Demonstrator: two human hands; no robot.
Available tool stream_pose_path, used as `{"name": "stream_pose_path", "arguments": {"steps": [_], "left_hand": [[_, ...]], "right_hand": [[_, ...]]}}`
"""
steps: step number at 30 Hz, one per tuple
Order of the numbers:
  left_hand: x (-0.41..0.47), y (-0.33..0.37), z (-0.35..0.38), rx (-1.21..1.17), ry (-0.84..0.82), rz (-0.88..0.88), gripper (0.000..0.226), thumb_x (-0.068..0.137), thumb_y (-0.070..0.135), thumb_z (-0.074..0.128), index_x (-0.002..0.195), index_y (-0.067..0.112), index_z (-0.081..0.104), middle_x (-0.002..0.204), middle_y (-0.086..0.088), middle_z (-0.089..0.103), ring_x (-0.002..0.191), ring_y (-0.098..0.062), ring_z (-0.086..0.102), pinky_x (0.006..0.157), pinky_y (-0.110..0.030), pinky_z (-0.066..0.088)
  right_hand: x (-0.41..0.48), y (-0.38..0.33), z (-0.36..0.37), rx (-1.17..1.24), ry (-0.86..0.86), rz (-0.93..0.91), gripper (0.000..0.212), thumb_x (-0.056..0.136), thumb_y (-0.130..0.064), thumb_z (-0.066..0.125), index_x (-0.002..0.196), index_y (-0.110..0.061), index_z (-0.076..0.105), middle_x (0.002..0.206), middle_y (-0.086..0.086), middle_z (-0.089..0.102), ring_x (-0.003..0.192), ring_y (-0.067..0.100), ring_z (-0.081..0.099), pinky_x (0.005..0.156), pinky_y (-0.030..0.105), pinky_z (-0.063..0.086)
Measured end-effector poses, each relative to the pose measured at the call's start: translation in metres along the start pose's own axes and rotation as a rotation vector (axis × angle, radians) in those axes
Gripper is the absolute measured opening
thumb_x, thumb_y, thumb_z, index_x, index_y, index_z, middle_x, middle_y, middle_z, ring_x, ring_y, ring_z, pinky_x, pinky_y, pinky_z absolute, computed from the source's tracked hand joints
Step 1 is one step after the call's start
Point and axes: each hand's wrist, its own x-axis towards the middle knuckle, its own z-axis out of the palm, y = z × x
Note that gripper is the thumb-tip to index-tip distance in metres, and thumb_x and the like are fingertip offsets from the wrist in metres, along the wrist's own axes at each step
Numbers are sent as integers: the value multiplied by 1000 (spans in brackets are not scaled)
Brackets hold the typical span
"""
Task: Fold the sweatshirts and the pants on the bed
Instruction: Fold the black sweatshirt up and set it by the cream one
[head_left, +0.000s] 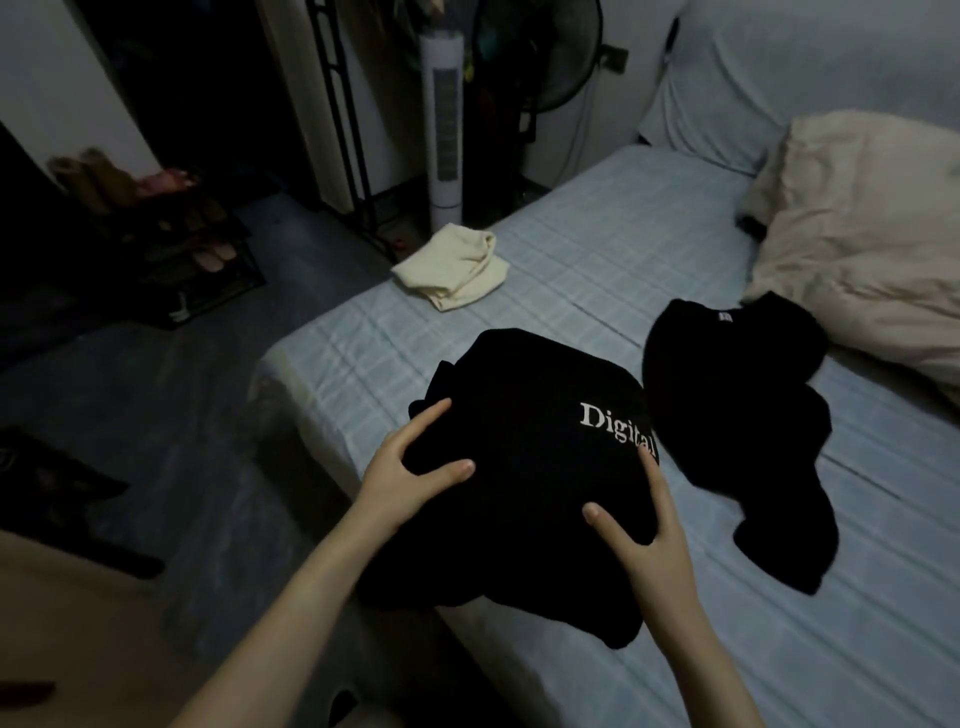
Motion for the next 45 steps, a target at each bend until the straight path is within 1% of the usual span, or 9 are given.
{"name": "stream_pose_path", "arguments": {"steps": [2,5,10,15,24,30,37,42,45], "left_hand": [[6,-12,-33,-11,24,-22,75,61,50,82,130,55,52,139,13,50,126,-4,49,103,-23,41],[20,-27,-90,-50,38,2,72,61,45,83,126,56,54,137,19,54,123,3,52,103,-20,44],[53,-42,-203,-47,89,8,73,62,41,84,129,49,56,129,22,57,116,6,55,102,-22,47],[89,-47,-288,-23,94,-43,70,75,23,84,134,45,54,136,2,54,125,-12,53,110,-41,42],[176,-77,-355,-138,31,-93,62,74,27,83,120,59,57,133,17,58,123,-5,55,104,-32,46],[268,-75,-408,-91,95,-108,65,69,36,84,124,58,56,142,10,51,128,-10,51,110,-40,42],[377,-59,-470,-50,103,-116,69,65,43,85,124,59,55,145,3,47,130,-17,50,111,-45,41],[456,-58,-493,-57,20,-100,67,67,40,86,124,58,56,143,8,49,129,-13,51,109,-43,43],[509,-66,-499,-53,-84,-78,65,64,44,85,121,59,57,128,27,58,118,5,56,95,-19,49]], "right_hand": [[6,-4,34,-10,-6,0,85,68,-52,79,139,-63,34,119,-58,39,106,-32,43,69,4,46],[19,-10,95,-26,-8,-12,87,63,-51,77,138,-63,35,115,-61,39,101,-35,42,65,1,45],[42,-29,214,-10,-17,-22,88,62,-59,85,134,-67,36,126,-51,42,110,-28,45,80,10,43],[65,-53,299,-27,-27,-9,87,62,-56,78,138,-62,37,127,-46,46,109,-26,48,77,7,47],[139,-61,379,-65,-14,29,83,66,-59,80,135,-69,34,125,-55,41,105,-33,44,68,3,47],[232,-58,449,-36,-51,14,84,69,-53,79,138,-66,33,123,-57,40,107,-34,41,77,8,44],[336,-86,517,-14,-71,2,88,65,-56,77,142,-60,34,128,-46,46,112,-26,47,77,-3,41],[393,-95,544,-38,-5,36,89,65,-63,80,139,-65,31,134,-40,47,116,-22,47,77,-2,43],[417,-89,562,-9,76,58,88,66,-59,81,139,-65,33,134,-42,45,116,-22,47,77,-3,42]]}}
